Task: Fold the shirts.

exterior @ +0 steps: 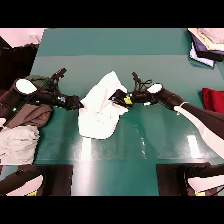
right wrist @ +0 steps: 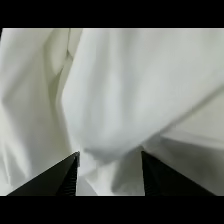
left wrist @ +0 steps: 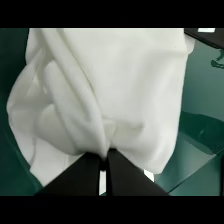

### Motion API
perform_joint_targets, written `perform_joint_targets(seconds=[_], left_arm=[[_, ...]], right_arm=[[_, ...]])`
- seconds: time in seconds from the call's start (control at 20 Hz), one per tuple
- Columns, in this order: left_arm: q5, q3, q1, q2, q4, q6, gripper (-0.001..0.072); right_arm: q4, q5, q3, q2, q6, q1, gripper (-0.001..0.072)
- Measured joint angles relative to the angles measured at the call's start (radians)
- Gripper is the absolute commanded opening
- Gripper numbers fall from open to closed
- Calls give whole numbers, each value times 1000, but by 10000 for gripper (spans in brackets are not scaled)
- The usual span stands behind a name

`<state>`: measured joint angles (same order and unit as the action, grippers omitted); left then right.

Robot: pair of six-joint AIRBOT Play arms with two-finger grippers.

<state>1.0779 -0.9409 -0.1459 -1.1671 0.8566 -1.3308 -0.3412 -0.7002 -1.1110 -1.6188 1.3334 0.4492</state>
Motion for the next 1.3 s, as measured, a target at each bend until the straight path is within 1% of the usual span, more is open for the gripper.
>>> perform_joint_targets(seconds=[0.05,0.1,0.25,0.35,0.45,0.65,0.85,1.05,1.2,1.3], left_arm=[[1,-1,0,0,0,0,31],[5,-2,0,0,1,0,30],[24,-8,0,0,8,-1,30],[51,-44,7,0,35,-3,30],[95,-128,32,0,72,-4,30],[229,-418,109,0,113,-6,30],[365,-764,143,0,118,-13,30],[478,-1061,153,14,92,-52,30],[503,-1151,155,74,50,-70,30],[494,-1177,156,123,18,-75,30]], right_arm=[[19,18,-10,-11,-11,9,141],[34,34,-25,-21,-25,15,15],[54,57,-89,-26,-87,18,13],[2,26,-138,3,-105,-8,13],[-134,-41,-186,61,-74,-60,12],[-483,-221,-299,253,36,-216,12],[-663,-383,-445,439,82,-369,12],[-727,-472,-575,607,98,-473,12],[-745,-518,-644,716,102,-552,12],[-749,-559,-675,772,113,-621,12]])
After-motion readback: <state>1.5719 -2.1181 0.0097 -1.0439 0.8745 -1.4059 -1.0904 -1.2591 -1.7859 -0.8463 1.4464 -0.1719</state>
